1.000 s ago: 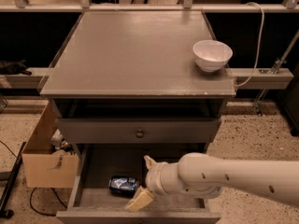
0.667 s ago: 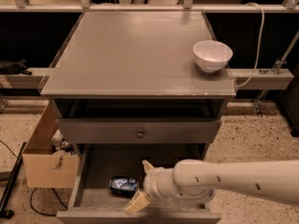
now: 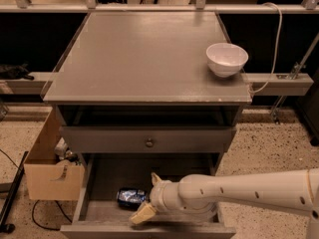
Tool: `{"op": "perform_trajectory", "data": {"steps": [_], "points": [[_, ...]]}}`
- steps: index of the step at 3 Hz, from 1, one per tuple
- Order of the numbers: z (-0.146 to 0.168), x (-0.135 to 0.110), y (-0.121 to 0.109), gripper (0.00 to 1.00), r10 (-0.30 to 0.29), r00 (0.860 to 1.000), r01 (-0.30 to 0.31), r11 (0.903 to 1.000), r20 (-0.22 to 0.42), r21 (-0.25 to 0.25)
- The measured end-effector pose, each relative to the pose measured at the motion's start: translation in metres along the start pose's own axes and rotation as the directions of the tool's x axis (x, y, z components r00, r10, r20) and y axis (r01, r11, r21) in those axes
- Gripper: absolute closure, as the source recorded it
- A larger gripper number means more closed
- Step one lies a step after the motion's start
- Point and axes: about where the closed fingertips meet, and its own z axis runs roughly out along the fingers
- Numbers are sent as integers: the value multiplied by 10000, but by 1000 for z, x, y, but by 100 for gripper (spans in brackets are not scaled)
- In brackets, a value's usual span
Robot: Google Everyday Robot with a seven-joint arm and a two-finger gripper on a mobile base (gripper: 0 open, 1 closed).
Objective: Pick pepsi can from middle drawer and place on counter
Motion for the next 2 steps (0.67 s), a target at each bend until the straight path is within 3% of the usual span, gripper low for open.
{"op": "perform_trajectory", "data": {"steps": [1, 2], "points": [[24, -16, -21, 0, -26, 9998, 28, 9999, 173, -105], [37, -9, -29, 0, 150, 9997, -147, 9998, 194, -121]]}}
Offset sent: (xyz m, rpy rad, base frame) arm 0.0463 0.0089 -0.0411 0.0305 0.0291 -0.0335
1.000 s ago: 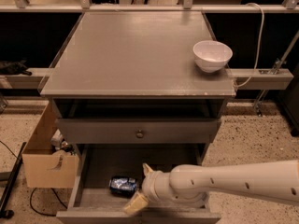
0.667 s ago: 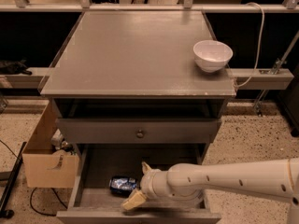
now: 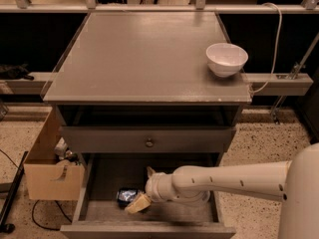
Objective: Pick pepsi can from middle drawer and place on counter
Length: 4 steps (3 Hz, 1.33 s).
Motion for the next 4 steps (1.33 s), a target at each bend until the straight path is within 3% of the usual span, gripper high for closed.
{"op": "perform_trajectory", "data": {"steps": [1, 3, 4], "points": [[7, 18, -1, 0, 228, 9997, -228, 9997, -84, 89], [33, 21, -12, 0, 312, 9995, -312, 9994, -30, 116], [31, 37, -6, 0, 411, 9989, -404, 9987, -221, 304]]}}
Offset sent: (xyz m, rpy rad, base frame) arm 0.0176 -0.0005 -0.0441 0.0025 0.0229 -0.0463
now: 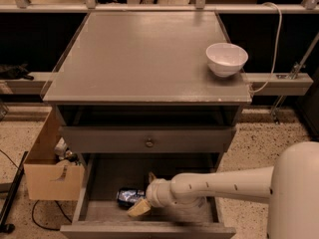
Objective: Pick pepsi can from middle drawer and place on counter
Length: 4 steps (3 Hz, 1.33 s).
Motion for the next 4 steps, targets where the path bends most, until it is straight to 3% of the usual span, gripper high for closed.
{"op": "perform_trajectory", "data": {"steps": [1, 4], "points": [[-8, 13, 7, 0, -49, 9997, 53, 9999, -233, 148], [-8, 13, 8, 65, -51, 9997, 55, 9999, -245, 139]]}}
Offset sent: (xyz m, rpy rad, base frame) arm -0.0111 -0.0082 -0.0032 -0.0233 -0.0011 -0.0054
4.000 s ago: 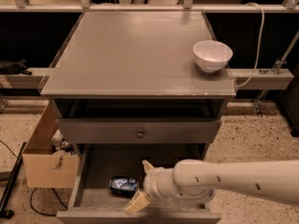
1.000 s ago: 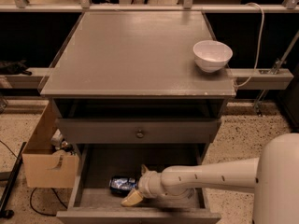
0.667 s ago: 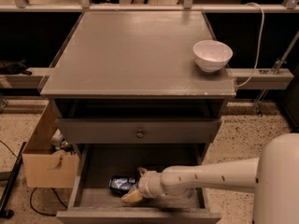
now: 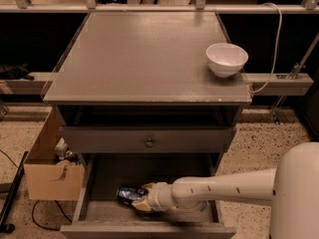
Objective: Pick pepsi can from middle drawer and place on counter
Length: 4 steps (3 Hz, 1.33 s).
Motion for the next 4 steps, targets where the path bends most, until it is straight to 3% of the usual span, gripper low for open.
{"op": "perform_trajectory", "data": {"steps": [1, 2, 3, 4], "points": [[0, 0, 0, 89, 0, 10000, 0, 10000, 0, -1], [4, 6, 5, 100, 72, 9997, -76, 9999, -245, -155], [-8, 4, 4, 100, 33, 9997, -39, 9997, -258, -226], [-38, -13, -12, 100, -251, 9996, 252, 9996, -89, 104]]}}
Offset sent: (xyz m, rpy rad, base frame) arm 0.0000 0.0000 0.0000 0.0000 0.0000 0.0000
